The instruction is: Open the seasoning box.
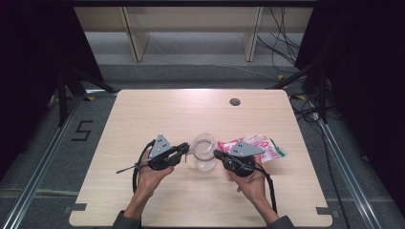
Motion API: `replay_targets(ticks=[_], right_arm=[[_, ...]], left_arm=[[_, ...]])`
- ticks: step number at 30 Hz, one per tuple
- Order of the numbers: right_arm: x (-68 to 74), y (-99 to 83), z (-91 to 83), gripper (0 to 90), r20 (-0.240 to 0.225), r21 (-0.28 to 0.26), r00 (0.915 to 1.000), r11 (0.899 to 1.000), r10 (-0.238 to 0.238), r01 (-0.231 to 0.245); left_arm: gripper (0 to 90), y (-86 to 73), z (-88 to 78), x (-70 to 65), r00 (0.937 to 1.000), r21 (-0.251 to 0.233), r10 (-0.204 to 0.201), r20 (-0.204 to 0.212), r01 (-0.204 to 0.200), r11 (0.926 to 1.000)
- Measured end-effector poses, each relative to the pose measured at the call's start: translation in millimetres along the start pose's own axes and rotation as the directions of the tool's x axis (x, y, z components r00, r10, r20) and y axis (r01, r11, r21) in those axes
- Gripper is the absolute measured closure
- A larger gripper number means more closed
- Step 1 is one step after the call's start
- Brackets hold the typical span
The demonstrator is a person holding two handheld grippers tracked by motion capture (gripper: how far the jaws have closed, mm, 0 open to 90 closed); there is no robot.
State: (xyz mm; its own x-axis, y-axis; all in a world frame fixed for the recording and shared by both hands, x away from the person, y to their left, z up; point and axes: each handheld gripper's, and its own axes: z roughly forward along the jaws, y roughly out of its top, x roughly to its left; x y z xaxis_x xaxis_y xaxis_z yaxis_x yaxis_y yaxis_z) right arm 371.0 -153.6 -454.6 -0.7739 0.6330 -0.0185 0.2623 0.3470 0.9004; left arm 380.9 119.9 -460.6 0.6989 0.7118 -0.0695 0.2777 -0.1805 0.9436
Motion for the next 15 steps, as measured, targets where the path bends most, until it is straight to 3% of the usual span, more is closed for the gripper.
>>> replay_targets(ticks=[4, 5, 7, 11, 15], right_arm=[[1.0, 4.3, 0.7, 90.0, 0.000, -0.015, 1.0000, 1.000, 0.001, -0.001], [-1.2, 4.9, 1.5, 90.0, 0.011, -0.023, 0.9990, 0.999, -0.043, 0.043], [0.3, 4.4, 2.6, 90.0, 0.010, -0.019, 0.9998, 1.000, -0.015, 0.016], [1.7, 6.1, 3.6, 90.0, -0.003, -0.008, 1.0000, 1.000, -0.001, 0.001], [4.3, 11.3, 6.2, 89.5, 0.002, -0.029, 0.9996, 0.999, -0.027, 0.027]], left_arm=[[71.3, 0.7, -8.1, 2.3, 0.9997, -0.002, -0.020, 0.017, 0.020, 0.9998], [67.4, 1.1, -11.4, 2.7, 0.9999, 0.004, -0.011, 0.006, 0.011, 0.9999], [63.1, 0.6, -16.2, 2.8, 1.0000, 0.008, 0.003, 0.008, -0.003, 1.0000], [53.7, -7.7, -26.0, 2.0, 0.9996, 0.066, 0.028, 0.000, -0.028, 0.9974], [42.2, -18.5, -28.3, 1.2, 0.9993, 0.097, 0.026, -0.026, -0.023, 0.9951]])
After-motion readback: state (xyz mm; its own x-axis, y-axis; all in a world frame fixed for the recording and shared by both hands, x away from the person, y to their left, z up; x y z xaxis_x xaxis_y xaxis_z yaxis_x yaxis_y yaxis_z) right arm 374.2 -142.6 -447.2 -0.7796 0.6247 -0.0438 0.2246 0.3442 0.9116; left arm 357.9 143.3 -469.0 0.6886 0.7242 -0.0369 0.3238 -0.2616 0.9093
